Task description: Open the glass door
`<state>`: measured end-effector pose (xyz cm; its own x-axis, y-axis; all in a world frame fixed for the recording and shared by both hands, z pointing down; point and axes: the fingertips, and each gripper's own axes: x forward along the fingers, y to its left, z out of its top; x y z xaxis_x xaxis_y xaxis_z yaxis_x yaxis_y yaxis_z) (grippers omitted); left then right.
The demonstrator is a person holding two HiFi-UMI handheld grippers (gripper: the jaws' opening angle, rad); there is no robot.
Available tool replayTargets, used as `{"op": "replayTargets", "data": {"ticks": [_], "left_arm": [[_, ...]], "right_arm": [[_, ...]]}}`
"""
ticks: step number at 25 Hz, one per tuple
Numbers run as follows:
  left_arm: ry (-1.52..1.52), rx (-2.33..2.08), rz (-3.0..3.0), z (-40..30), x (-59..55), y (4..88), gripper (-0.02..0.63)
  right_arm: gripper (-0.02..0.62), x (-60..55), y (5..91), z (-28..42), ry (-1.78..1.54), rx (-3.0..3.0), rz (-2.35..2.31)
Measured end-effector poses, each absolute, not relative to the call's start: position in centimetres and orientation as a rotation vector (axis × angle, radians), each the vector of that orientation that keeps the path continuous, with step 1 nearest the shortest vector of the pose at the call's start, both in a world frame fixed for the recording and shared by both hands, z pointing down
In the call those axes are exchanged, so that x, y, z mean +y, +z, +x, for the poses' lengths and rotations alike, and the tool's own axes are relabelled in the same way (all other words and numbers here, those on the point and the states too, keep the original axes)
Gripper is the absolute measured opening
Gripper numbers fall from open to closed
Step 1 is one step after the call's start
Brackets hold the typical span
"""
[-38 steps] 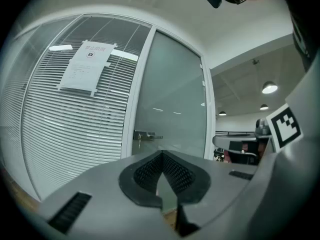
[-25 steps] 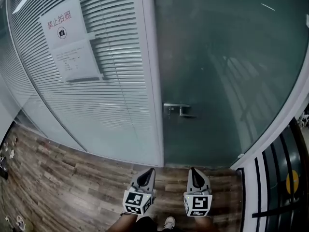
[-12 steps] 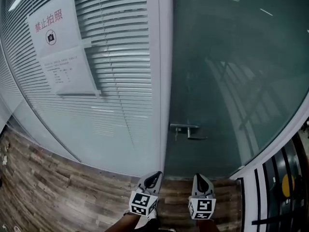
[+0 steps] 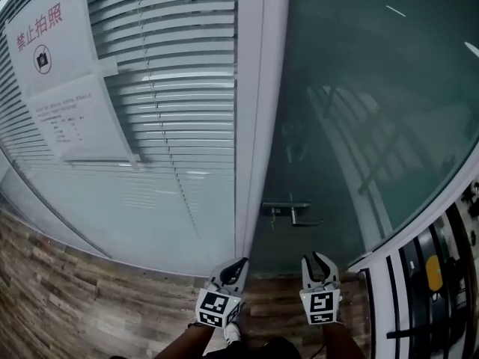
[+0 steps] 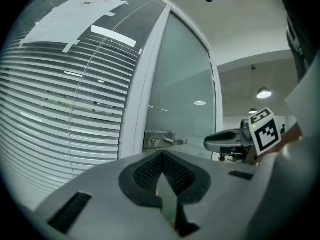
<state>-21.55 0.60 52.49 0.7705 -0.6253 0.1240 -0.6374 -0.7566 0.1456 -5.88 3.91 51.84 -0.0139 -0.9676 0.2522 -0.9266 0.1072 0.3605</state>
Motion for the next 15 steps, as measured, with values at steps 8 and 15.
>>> {"op": "replayTargets", "data": {"ticks": [8, 15], "left_arm": [[0.101, -1.050, 2.779, -21.6, -1.8, 53.4, 0.003], [0.135, -1.087, 2.737, -21.2, -2.5, 54.0, 0.003]], "right_arm": [[0.169, -0.9, 52.1, -5.4, -0.273, -1.865, 1.533], [0.202, -4.5, 53.6, -3.8, -0.441, -1.674, 1.178]]}}
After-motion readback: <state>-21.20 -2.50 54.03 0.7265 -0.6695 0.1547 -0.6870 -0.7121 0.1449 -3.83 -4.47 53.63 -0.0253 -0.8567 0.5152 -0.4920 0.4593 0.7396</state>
